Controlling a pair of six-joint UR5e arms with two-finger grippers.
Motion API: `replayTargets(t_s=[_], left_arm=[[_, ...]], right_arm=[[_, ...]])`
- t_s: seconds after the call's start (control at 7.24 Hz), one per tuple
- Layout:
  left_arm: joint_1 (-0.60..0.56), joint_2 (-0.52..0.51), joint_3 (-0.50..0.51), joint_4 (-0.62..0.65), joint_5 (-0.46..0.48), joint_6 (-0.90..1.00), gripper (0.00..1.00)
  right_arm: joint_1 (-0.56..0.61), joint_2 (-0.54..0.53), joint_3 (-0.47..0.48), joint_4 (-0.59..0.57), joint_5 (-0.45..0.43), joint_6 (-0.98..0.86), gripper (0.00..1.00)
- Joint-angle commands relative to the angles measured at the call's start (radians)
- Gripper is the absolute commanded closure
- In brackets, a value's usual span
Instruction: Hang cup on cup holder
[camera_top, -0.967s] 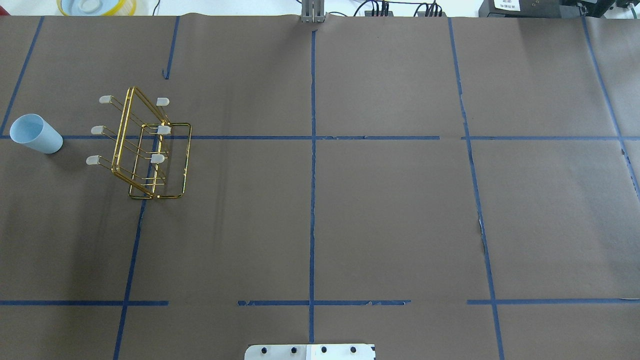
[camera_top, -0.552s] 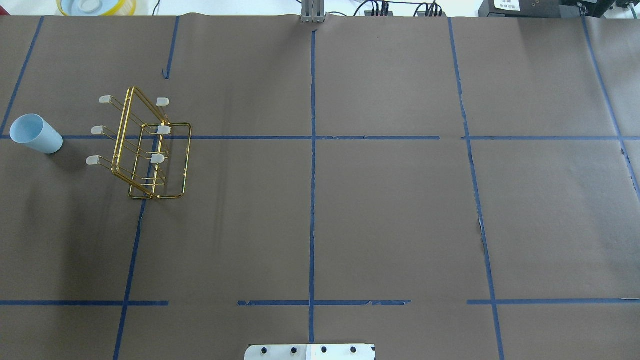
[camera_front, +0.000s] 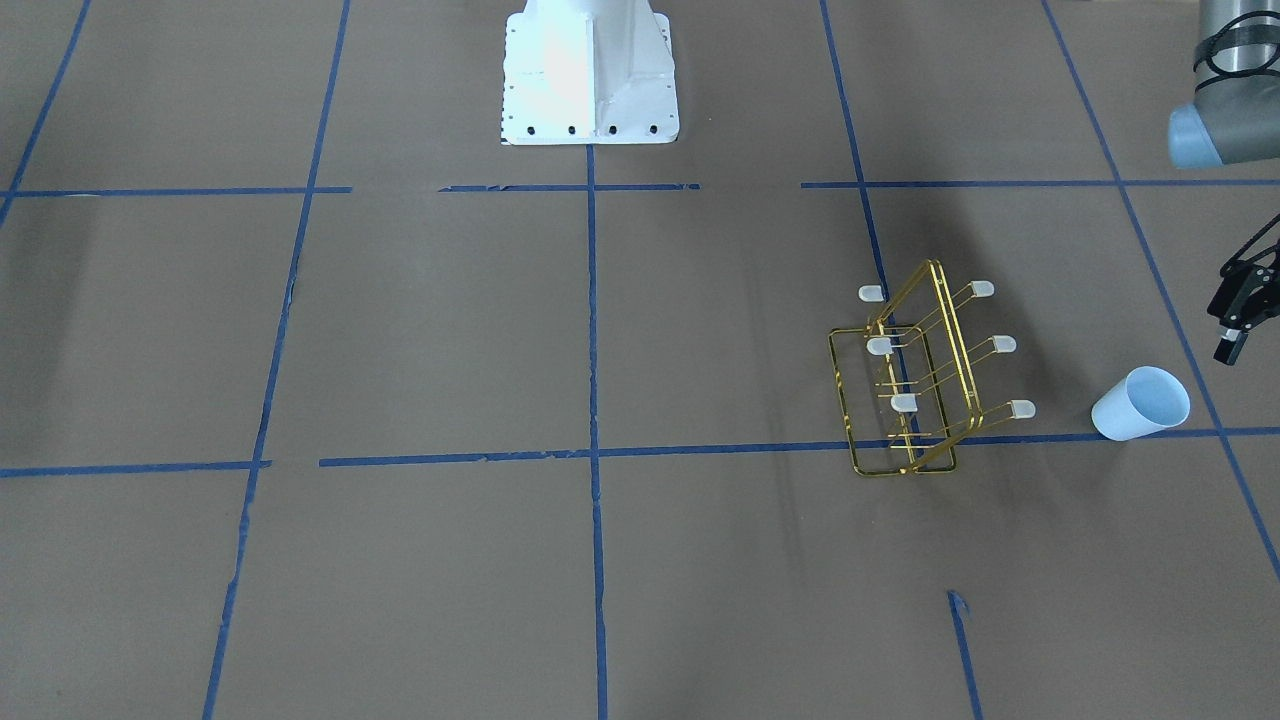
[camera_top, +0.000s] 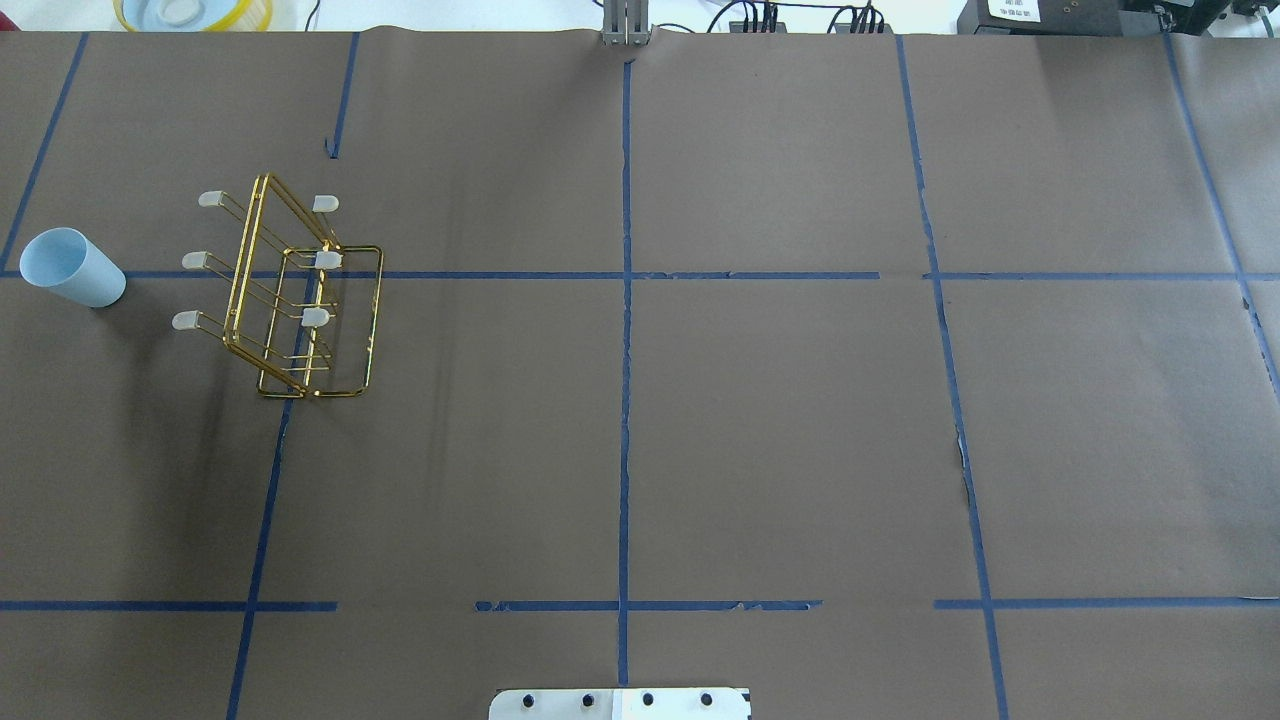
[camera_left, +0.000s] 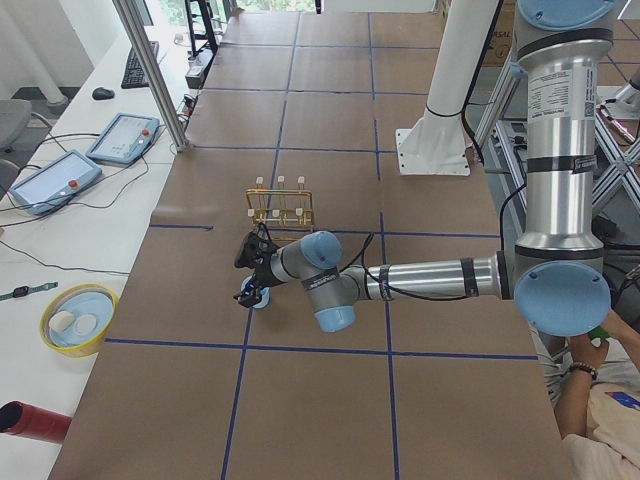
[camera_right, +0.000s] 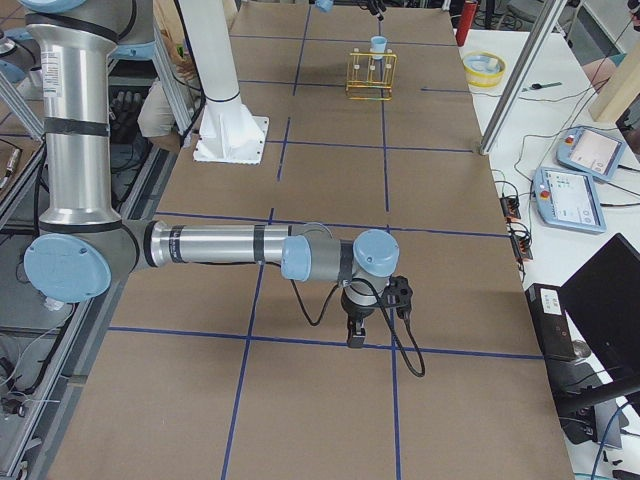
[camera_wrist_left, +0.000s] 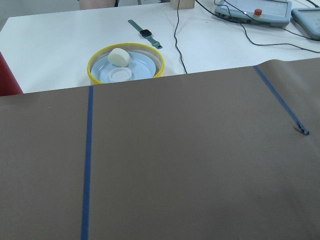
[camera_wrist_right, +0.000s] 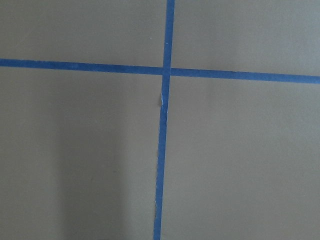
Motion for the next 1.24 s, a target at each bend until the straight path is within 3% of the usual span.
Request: replayTargets(t_s=[0.0,0.28,0.55,0.83,1.1], left_arm=[[0.122,0.046,-0.040,-0.021,0.212,-0.105,0.02],[0.233,0.066,0.016,-0.136,0.427,-0.104,0.01],[0.345,0.086,0.044,-0.249,0.453,-0.070,0.01],[0.356,0.085,0.104,-0.271,0.537,0.020,0.01],[0.361,0.062,0.130,-0.271,0.547,0.013,0.01]], right_arm=[[0.000,0.000,0.000,0.000,0.000,0.000,0.00],[0.000,0.000,0.000,0.000,0.000,0.000,0.00],[0.000,0.001,0.000,0.000,0.000,0.000,0.00],[0.000,0.000,0.000,0.000,0.000,0.000,0.00],[0.000,0.001,0.000,0.000,0.000,0.000,0.00]])
